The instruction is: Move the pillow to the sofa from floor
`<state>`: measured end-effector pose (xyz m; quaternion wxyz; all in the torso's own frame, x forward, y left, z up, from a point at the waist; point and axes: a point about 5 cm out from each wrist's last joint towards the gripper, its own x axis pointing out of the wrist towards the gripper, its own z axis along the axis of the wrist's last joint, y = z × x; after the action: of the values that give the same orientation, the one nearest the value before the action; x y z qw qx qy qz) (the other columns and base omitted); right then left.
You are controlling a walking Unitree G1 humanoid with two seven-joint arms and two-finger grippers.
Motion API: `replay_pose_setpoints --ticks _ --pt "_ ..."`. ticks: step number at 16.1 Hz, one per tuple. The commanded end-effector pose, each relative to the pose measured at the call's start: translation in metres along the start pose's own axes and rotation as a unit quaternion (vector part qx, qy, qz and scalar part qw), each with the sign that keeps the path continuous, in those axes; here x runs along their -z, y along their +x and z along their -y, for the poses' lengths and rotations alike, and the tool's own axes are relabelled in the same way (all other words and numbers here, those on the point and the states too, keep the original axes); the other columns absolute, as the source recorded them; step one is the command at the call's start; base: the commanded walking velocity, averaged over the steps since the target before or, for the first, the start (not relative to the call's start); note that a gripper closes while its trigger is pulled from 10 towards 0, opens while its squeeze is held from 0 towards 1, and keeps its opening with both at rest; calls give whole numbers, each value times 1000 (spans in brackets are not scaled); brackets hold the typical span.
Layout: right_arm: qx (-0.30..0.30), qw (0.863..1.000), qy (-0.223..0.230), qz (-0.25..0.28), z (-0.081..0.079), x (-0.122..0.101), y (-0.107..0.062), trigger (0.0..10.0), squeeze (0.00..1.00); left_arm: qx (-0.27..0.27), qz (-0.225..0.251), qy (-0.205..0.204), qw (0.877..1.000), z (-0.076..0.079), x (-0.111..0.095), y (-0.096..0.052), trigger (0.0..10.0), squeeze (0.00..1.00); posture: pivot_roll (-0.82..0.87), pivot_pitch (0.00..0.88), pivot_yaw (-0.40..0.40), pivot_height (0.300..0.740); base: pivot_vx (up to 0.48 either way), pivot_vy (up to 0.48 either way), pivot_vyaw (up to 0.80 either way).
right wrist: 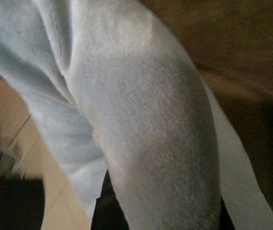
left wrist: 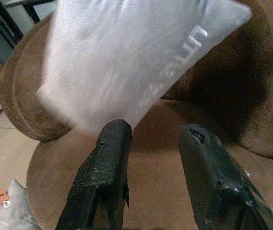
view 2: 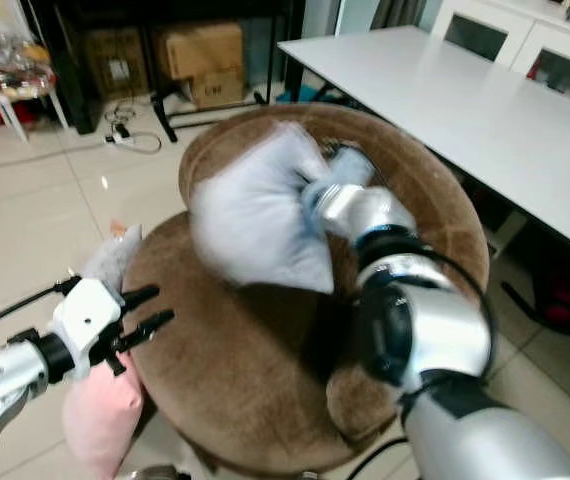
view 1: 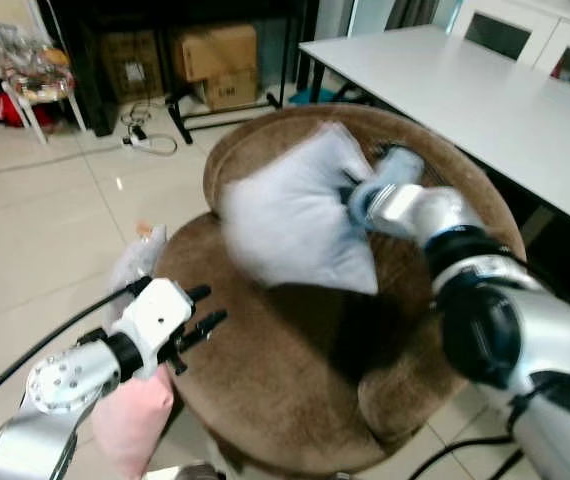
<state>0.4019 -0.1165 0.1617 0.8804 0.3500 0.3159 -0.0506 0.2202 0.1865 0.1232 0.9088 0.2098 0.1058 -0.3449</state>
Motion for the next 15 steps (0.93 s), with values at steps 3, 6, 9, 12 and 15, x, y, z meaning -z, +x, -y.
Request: replay_pose_setpoints --ticks 3,6,9,12,15 --pt "87 995 8 38 21 -8 1 10000 0 12 3 -3 1000 3 -3 1 10000 0 52 0 -95 740 0 0 0" --pt "132 990 3 43 34 -2 4 10000 0 11 2 -4 1000 3 -3 1 10000 0 65 0 -111 740 0 0 0" --pt "113 993 -11 45 23 -2 4 10000 0 2 0 -6 1000 5 -3 -2 10000 0 81 0 -126 740 0 0 0" --pt "41 986 -153 50 3 -11 -1 10000 0 1 -1 -7 1000 7 -3 -4 10000 0 87 0 -135 740 0 0 0" --pt "-3 972 -232 30 -3 -25 -9 10000 0 15 -1 -4 1000 9 -4 -4 10000 0 63 0 -115 740 0 0 0"
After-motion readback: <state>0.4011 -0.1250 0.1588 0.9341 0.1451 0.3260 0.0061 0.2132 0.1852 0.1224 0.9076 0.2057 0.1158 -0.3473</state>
